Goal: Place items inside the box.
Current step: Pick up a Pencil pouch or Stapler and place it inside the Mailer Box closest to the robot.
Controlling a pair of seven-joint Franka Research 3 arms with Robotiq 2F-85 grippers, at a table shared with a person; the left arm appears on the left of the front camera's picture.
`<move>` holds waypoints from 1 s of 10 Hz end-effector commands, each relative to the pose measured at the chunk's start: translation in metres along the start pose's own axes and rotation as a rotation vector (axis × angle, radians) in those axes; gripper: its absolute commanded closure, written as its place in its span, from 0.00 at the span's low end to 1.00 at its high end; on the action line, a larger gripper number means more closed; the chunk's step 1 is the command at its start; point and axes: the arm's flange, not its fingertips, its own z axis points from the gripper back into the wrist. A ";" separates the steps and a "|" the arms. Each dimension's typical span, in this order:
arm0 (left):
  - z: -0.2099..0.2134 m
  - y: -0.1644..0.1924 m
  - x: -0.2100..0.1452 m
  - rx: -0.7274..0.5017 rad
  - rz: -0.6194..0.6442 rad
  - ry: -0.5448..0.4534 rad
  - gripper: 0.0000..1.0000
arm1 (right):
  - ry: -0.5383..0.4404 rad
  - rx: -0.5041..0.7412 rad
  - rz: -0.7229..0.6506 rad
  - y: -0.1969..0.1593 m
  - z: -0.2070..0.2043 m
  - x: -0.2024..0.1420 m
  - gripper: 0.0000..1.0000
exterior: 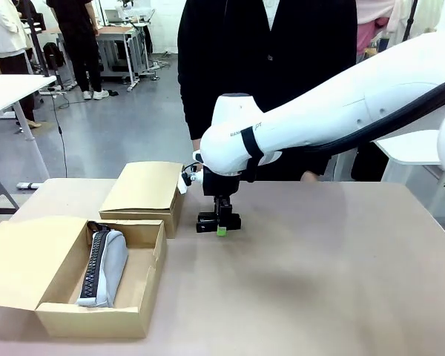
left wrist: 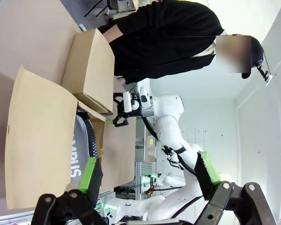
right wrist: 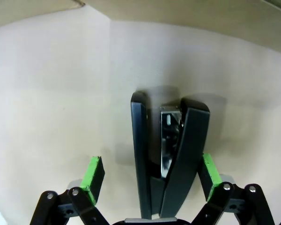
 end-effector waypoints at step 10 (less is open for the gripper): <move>0.000 -0.001 0.000 -0.024 -0.018 -0.004 0.00 | 0.050 -0.002 -0.009 -0.002 -0.002 0.008 1.00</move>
